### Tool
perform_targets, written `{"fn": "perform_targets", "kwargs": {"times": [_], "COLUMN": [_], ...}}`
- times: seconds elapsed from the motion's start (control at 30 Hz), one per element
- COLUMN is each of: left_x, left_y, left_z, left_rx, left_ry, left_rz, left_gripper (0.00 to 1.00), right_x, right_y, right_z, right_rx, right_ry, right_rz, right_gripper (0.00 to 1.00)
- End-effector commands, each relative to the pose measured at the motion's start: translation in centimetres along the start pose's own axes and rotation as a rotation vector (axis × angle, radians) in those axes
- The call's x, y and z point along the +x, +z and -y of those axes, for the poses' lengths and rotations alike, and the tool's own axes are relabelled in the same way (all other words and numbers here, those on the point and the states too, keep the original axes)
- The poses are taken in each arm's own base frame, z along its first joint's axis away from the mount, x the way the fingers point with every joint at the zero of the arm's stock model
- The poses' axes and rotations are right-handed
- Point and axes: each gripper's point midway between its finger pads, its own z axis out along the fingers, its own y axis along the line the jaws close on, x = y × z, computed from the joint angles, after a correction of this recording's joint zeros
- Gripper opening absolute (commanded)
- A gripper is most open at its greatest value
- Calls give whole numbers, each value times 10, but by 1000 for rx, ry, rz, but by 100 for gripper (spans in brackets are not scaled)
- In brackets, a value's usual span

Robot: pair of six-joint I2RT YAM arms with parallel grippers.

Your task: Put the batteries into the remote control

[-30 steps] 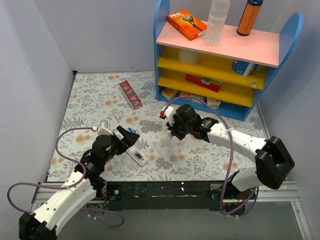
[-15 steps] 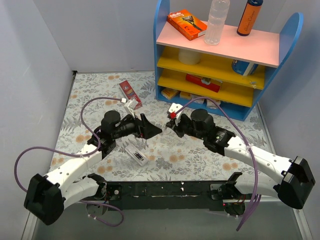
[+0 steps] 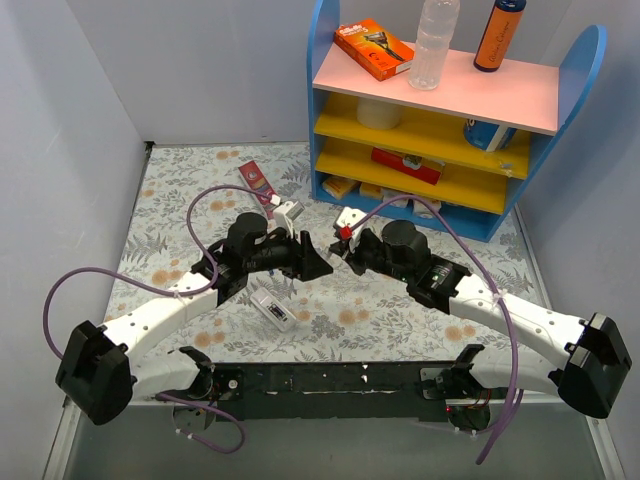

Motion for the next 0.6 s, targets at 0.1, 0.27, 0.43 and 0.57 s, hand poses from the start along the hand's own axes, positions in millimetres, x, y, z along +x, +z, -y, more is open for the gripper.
{"fn": "perform_targets", "kwargs": {"times": [0.1,0.27,0.43,0.57], "left_x": [-6,-7,-11,-12], "left_y": [4,3,-10,-24], "left_z": [-15,-8,-2,5], "left_rx": [-152,-140,-142,-118], "left_ry": [97,156,290,441], "left_rz": [-21,-23,-27,-17], "left_gripper": [33,8,0,0], "right_x": [-15,-17,-2,-15], "right_y": [0,0,-10,-24], "right_z": [2,-2,-12,-10], "right_rx": [18,-6,-62,-64], "right_ry": [-8,7,72,202], "right_rz": [45,34,-127,-181], "right_gripper": [1,1,21,54]}}
